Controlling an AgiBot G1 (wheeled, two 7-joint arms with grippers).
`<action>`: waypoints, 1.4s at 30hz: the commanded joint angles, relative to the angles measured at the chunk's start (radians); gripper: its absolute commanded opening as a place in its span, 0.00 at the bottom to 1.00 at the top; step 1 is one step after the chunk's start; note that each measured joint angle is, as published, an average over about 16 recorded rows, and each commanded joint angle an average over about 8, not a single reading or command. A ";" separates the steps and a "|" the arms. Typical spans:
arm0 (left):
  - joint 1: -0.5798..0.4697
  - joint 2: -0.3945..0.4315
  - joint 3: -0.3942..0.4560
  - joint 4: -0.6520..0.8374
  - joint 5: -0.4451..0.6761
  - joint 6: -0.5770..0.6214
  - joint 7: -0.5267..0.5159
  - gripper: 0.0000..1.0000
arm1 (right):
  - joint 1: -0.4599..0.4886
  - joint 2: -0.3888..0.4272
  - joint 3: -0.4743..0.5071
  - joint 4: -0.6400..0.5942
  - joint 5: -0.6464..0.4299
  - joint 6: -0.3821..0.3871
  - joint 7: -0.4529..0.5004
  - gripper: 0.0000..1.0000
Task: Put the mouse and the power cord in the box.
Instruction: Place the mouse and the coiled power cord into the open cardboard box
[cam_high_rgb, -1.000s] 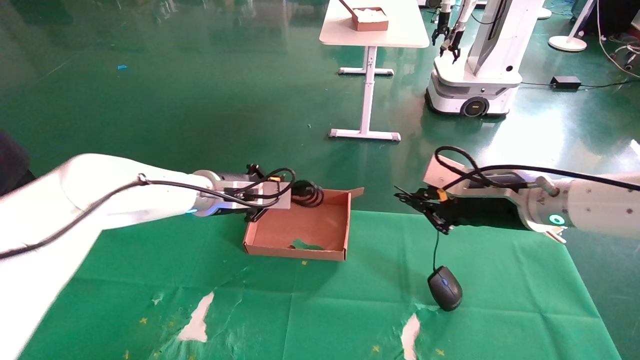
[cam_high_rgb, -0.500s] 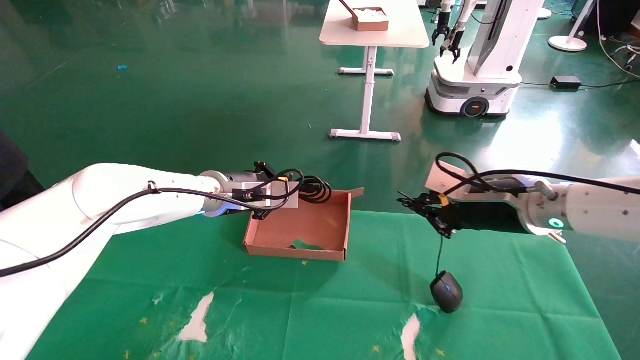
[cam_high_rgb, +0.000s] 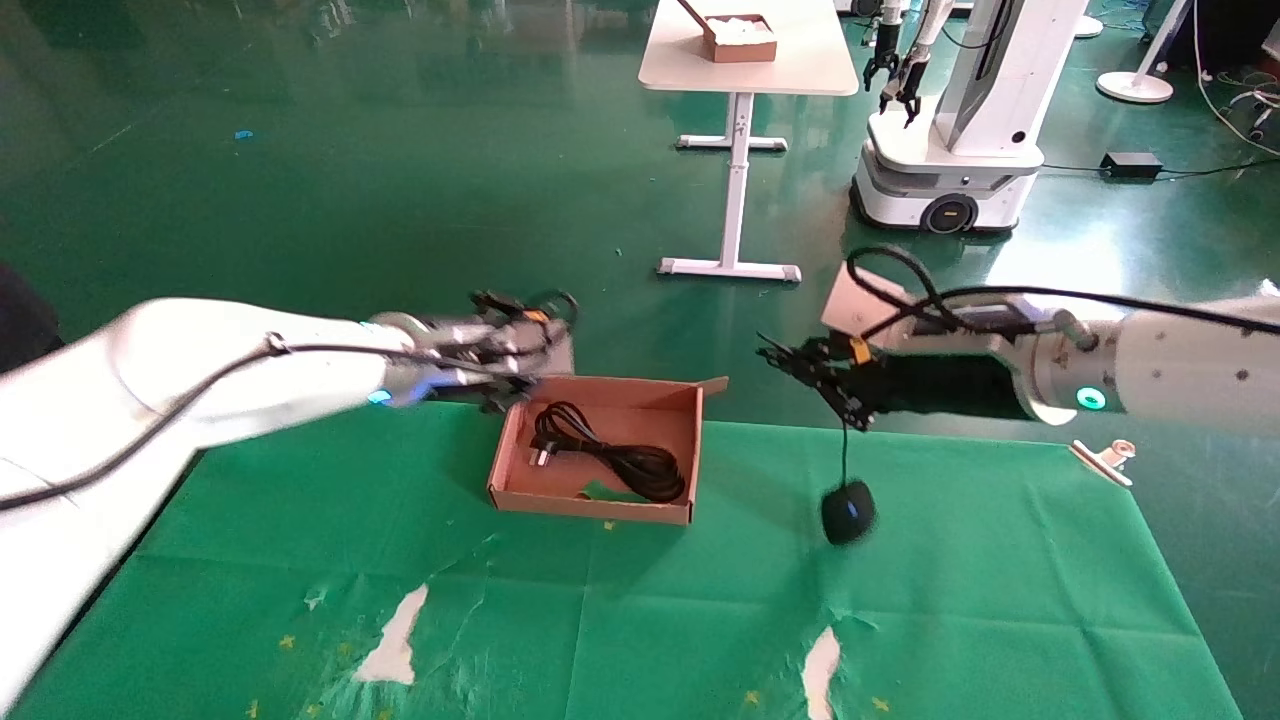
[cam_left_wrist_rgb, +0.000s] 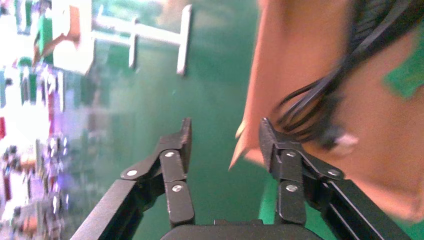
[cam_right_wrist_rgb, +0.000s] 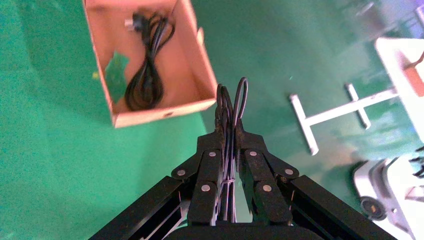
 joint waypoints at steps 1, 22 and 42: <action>-0.016 -0.002 0.001 0.027 -0.013 -0.016 -0.012 1.00 | 0.008 0.001 0.006 0.009 0.009 -0.002 0.002 0.00; -0.215 -0.118 0.066 0.263 0.082 0.226 -0.039 1.00 | 0.063 -0.343 -0.081 -0.027 0.028 0.130 -0.115 0.00; -0.214 -0.120 0.068 0.257 0.084 0.226 -0.045 1.00 | 0.103 -0.375 -0.555 -0.234 0.094 0.508 -0.013 0.11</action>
